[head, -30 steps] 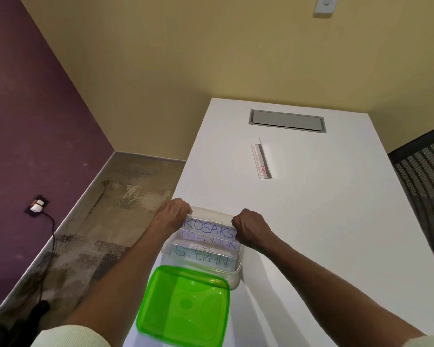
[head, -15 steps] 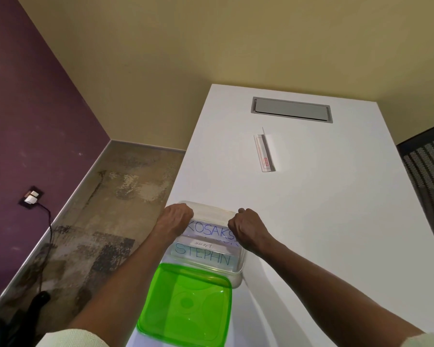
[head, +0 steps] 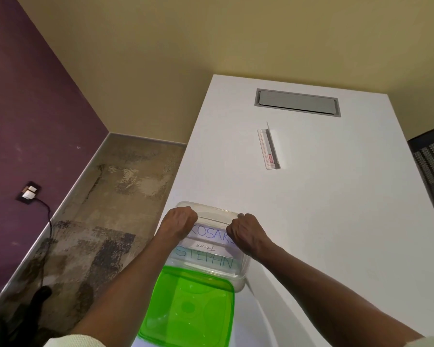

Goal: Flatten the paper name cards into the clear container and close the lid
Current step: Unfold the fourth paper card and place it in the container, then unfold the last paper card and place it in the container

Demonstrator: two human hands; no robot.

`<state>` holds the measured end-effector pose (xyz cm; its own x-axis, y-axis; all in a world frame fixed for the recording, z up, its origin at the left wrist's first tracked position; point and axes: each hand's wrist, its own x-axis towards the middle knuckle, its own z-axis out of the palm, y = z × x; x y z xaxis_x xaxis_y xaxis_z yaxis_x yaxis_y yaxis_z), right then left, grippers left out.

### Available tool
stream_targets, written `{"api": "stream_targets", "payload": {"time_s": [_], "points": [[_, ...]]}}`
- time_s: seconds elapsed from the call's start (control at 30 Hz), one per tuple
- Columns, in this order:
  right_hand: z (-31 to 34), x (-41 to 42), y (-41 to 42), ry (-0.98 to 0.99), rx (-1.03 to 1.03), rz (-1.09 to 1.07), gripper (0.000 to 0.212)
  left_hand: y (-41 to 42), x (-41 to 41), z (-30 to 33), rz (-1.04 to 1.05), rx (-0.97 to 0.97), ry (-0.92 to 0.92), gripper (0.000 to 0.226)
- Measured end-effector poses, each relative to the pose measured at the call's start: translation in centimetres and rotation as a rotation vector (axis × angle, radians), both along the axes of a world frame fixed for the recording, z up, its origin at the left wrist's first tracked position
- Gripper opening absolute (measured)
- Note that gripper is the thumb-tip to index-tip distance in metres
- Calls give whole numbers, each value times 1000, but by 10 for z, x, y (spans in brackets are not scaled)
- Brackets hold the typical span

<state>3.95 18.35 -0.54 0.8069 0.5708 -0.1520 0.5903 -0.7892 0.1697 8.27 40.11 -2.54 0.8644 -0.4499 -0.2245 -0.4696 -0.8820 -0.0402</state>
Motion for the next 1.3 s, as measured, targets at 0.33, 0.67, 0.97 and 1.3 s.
{"api": "stream_targets", "payload": {"time_s": [0.33, 0.67, 0.97, 1.3], "points": [[-8, 3, 3, 28, 129, -72, 65, 4, 7, -13, 0, 36, -46, 27], [-14, 1, 6, 9, 58, -130, 42, -3, -1, -8, 146, -39, -106, 16], [14, -2, 3, -93, 236, -174, 35, -16, 3, 32, 80, -137, -99, 22], [46, -6, -39, -245, 372, -357, 39, -49, 18, 54, 210, -291, -253, 27]]}}
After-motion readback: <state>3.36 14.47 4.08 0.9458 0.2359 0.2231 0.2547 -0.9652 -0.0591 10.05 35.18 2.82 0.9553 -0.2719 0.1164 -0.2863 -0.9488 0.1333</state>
